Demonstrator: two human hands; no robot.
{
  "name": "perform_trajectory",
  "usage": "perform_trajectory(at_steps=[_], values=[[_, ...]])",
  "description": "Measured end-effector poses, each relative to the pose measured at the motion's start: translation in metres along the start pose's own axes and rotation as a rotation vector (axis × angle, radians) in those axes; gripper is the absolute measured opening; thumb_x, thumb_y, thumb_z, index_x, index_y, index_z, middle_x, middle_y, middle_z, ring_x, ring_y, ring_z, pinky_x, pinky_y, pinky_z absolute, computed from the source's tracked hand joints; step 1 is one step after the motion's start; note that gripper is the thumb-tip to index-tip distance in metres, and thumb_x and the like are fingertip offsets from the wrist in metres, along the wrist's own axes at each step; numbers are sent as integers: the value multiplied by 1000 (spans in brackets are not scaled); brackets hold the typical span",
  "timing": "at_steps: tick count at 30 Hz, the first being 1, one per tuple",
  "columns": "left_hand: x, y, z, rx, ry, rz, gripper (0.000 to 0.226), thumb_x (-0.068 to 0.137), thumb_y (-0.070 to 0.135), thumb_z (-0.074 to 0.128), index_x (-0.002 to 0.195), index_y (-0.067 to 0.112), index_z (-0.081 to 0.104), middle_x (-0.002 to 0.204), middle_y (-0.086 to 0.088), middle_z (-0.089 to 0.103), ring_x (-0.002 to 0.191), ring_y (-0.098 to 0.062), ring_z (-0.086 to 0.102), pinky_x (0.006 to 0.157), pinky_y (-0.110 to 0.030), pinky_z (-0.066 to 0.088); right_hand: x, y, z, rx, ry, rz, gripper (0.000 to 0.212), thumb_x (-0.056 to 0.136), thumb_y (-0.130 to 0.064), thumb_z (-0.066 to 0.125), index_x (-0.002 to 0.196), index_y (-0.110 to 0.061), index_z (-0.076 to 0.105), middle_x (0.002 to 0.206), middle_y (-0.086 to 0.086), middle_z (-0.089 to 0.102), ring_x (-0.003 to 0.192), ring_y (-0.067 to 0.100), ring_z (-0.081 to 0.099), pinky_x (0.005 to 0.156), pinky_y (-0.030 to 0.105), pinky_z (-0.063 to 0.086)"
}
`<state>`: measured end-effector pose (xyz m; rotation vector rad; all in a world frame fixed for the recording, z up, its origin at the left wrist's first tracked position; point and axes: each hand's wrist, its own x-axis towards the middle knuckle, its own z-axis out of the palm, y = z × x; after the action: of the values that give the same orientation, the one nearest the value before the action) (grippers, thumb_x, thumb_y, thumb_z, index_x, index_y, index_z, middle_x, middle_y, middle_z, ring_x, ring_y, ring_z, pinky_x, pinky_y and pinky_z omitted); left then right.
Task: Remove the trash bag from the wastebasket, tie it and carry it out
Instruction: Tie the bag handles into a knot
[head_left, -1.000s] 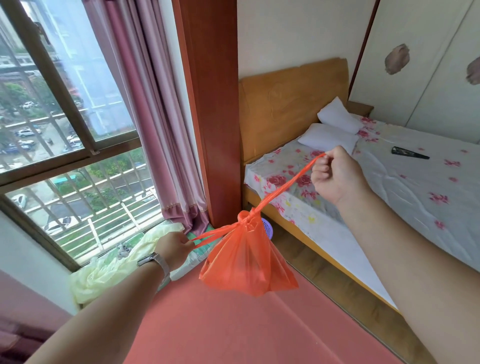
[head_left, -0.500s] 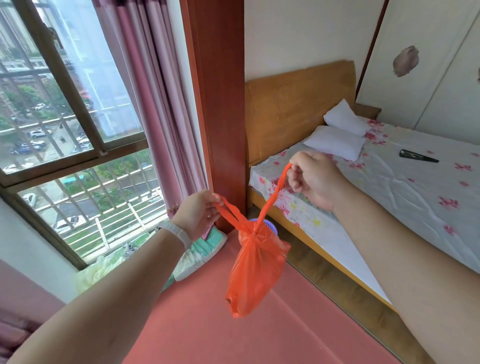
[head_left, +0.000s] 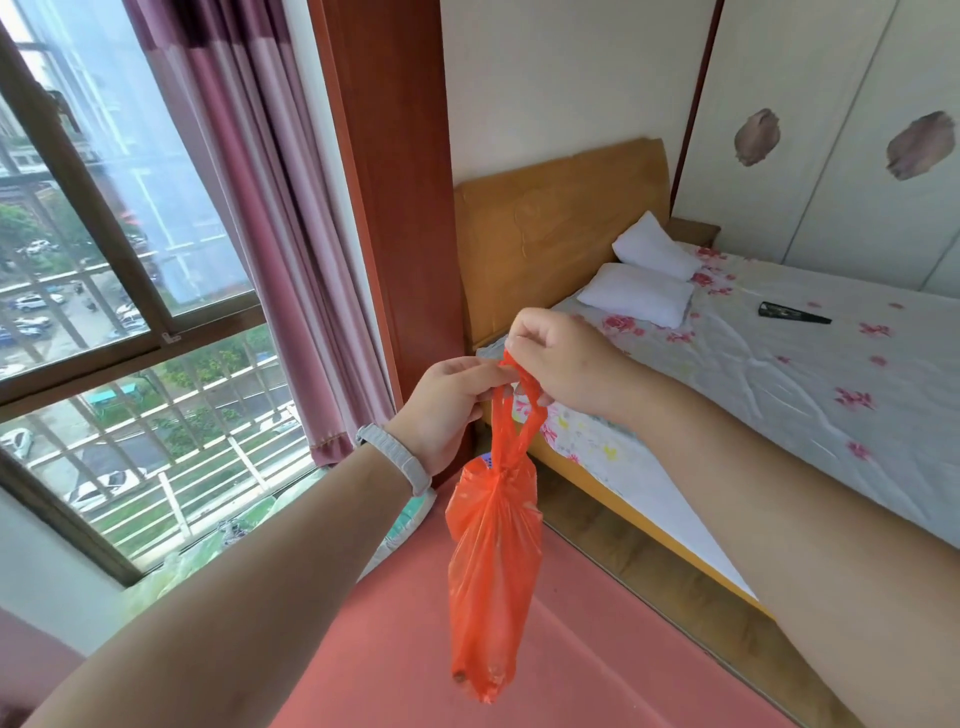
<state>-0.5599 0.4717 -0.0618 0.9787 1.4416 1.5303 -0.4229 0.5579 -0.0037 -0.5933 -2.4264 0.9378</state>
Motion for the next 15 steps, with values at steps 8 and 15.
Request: perform_trajectory(at_steps=[8,15], values=[[-8,-14,6,59,-23,48,8,73,22,74,74,14,76,81,-11,76,80,-25,70,76,-33,58,-1,6,19,10,2,-53,22,94,-25,51,77,-16,62,69,5,62,64,7,56,58,35,53],[-21,-14,3,204,66,35,27,85,24,67,58,19,68,66,-7,70,60,-16,61,58,-25,48,0,9,21,86,103,14,23,95,-28,51,80,-15,63,66,-3,67,61,1,64,57,24,49]])
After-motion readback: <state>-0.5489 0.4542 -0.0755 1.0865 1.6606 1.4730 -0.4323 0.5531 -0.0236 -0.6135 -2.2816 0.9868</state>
